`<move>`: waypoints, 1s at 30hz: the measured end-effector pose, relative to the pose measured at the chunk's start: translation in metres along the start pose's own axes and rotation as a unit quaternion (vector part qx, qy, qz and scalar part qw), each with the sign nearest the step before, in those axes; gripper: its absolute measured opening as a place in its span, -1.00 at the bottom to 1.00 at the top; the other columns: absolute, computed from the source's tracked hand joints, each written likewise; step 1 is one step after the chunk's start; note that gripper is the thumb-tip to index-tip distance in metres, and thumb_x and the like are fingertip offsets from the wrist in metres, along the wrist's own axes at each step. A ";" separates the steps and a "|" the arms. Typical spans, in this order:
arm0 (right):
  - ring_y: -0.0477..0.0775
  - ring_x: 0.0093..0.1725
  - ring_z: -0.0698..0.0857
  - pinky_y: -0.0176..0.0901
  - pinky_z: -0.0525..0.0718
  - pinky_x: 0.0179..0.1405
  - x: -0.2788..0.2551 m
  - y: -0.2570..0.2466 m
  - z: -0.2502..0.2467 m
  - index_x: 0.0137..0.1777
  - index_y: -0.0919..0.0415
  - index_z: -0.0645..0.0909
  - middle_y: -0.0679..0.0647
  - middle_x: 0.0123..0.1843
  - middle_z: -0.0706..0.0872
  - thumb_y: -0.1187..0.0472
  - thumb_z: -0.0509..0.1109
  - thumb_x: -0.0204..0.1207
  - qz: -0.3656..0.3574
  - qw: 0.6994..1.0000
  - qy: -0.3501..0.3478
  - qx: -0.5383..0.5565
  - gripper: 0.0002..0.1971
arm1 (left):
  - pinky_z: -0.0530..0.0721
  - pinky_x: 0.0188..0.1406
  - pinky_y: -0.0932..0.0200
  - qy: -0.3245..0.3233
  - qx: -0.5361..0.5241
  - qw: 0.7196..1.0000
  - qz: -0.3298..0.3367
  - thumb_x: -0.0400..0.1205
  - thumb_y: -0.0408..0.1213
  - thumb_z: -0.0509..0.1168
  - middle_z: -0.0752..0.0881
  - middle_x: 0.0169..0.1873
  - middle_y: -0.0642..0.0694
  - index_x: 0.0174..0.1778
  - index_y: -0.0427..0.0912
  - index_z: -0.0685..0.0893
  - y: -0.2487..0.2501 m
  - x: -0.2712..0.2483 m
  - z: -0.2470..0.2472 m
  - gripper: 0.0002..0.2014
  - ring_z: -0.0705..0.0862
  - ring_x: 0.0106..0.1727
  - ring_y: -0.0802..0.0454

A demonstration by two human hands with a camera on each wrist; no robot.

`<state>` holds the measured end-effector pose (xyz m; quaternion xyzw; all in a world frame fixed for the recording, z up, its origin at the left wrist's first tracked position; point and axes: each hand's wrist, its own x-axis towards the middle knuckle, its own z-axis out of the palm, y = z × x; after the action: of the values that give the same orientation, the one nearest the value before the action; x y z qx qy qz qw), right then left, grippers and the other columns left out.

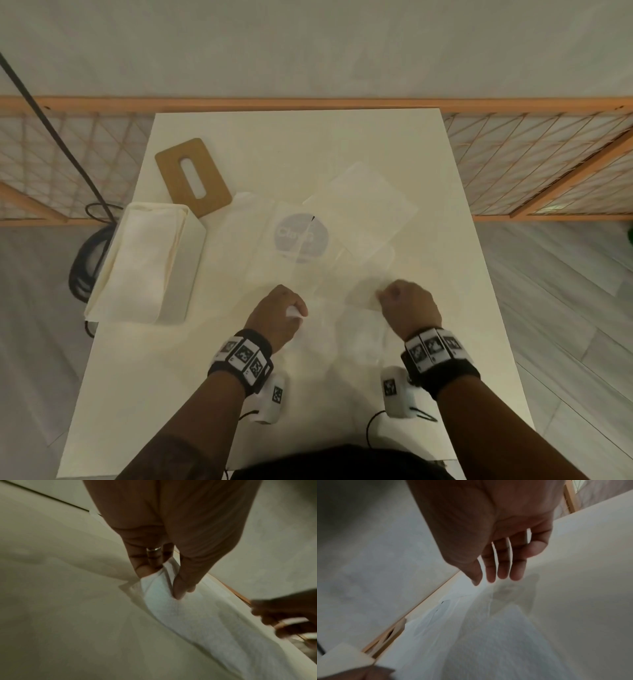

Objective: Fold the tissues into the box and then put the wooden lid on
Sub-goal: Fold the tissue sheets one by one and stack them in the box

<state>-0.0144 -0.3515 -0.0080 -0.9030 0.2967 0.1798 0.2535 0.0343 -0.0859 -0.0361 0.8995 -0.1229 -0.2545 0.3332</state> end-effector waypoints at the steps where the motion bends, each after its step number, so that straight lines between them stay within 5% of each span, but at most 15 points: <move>1: 0.21 0.11 0.72 -0.07 0.63 0.04 0.009 -0.011 -0.003 0.10 0.09 0.68 0.11 0.13 0.76 -0.19 0.36 0.65 0.014 1.000 0.011 -0.003 -0.66 | 0.66 0.12 0.15 0.006 0.013 1.000 0.001 0.53 -0.43 0.44 0.57 0.02 0.12 -0.24 0.11 0.69 0.000 -0.003 0.002 -0.73 0.66 0.03 0.15; 3: 0.26 0.21 0.74 -0.03 0.62 0.05 0.023 -0.031 -0.004 0.24 0.20 0.66 0.15 0.21 0.75 -0.28 0.39 0.60 0.051 0.999 -0.007 -0.014 -0.47 | 0.70 0.05 0.04 0.016 0.030 0.999 -0.006 0.52 -0.45 0.43 0.53 0.07 0.08 -0.25 0.08 0.68 0.001 -0.007 0.007 -0.74 0.68 -0.01 0.07; 7: 0.30 0.15 0.77 -0.02 0.68 0.02 0.041 -0.050 0.001 0.11 0.23 0.72 0.18 0.15 0.80 -0.10 0.52 0.57 0.081 0.996 -0.025 0.014 -0.62 | 0.69 -0.03 0.10 0.018 0.038 0.999 -0.022 0.52 -0.36 0.46 0.42 0.19 0.09 -0.15 0.05 0.66 0.001 -0.018 0.015 -0.81 0.68 0.03 0.01; 12: 0.31 0.14 0.70 -0.10 0.50 -0.02 0.047 -0.040 -0.015 0.15 0.32 0.72 0.24 0.15 0.78 -0.03 0.34 0.66 0.058 0.991 -0.013 0.119 -0.61 | 0.64 -0.01 0.21 0.022 0.031 0.998 -0.046 0.55 -0.25 0.50 0.39 0.23 0.09 -0.14 0.08 0.60 -0.006 -0.023 0.017 -0.81 0.67 0.02 0.04; 17: 0.15 -0.23 0.63 -0.04 0.52 -0.25 0.019 -0.022 -0.041 -0.13 0.19 0.58 0.09 -0.24 0.70 0.21 0.33 0.59 -0.023 0.945 0.021 0.327 -0.91 | 0.64 0.08 0.17 0.026 0.038 0.996 -0.072 0.52 -0.16 0.55 0.36 0.25 0.05 -0.11 0.00 0.58 0.003 -0.020 0.011 -0.76 0.66 0.12 -0.02; 21: 0.11 -0.32 0.50 -0.04 0.39 -0.31 0.011 -0.015 -0.059 -0.12 0.08 0.54 0.15 -0.30 0.63 0.38 0.29 0.56 -0.139 0.922 -0.141 0.333 -0.84 | 0.56 0.13 0.02 0.107 0.033 0.993 -0.038 0.18 0.36 0.61 0.45 0.16 0.04 -0.07 0.00 0.50 0.024 -0.007 -0.016 -0.33 0.52 0.14 0.00; 24: 0.14 -0.26 0.60 -0.06 0.51 -0.27 0.006 -0.022 -0.069 0.00 0.13 0.58 0.21 -0.15 0.75 0.42 0.31 0.63 -0.189 0.883 -0.279 0.326 -0.84 | 0.48 0.39 0.06 0.000 -0.185 0.983 -0.013 0.10 0.59 0.47 0.55 0.38 0.15 0.32 0.08 0.51 0.052 0.008 -0.043 -0.03 0.48 0.46 0.18; 27: 0.18 -0.14 0.70 -0.11 0.65 -0.15 0.004 -0.034 -0.074 0.14 0.21 0.59 0.30 -0.01 0.78 0.47 0.29 0.68 -0.199 0.854 -0.342 0.337 -0.82 | 0.50 0.53 0.01 -0.158 -0.262 0.952 0.016 0.28 0.35 0.60 0.64 0.46 0.14 0.49 0.08 0.55 0.070 0.017 -0.056 -0.12 0.55 0.52 0.20; 30: 0.22 0.03 0.77 0.07 0.70 0.15 0.009 -0.036 -0.075 0.30 0.16 0.63 0.26 0.15 0.82 0.12 0.50 0.62 -0.162 0.862 -0.312 0.366 -0.70 | 0.68 0.37 -0.13 -0.151 -0.311 0.938 0.002 0.51 -0.11 0.61 0.84 0.17 -0.08 0.27 -0.07 0.79 0.068 0.017 -0.053 -0.59 0.79 0.25 -0.13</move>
<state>0.0277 -0.3725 0.0609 -0.6771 0.0963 0.2870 0.6707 0.0738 -0.1153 0.0371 0.7017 -0.0884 -0.4126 0.5741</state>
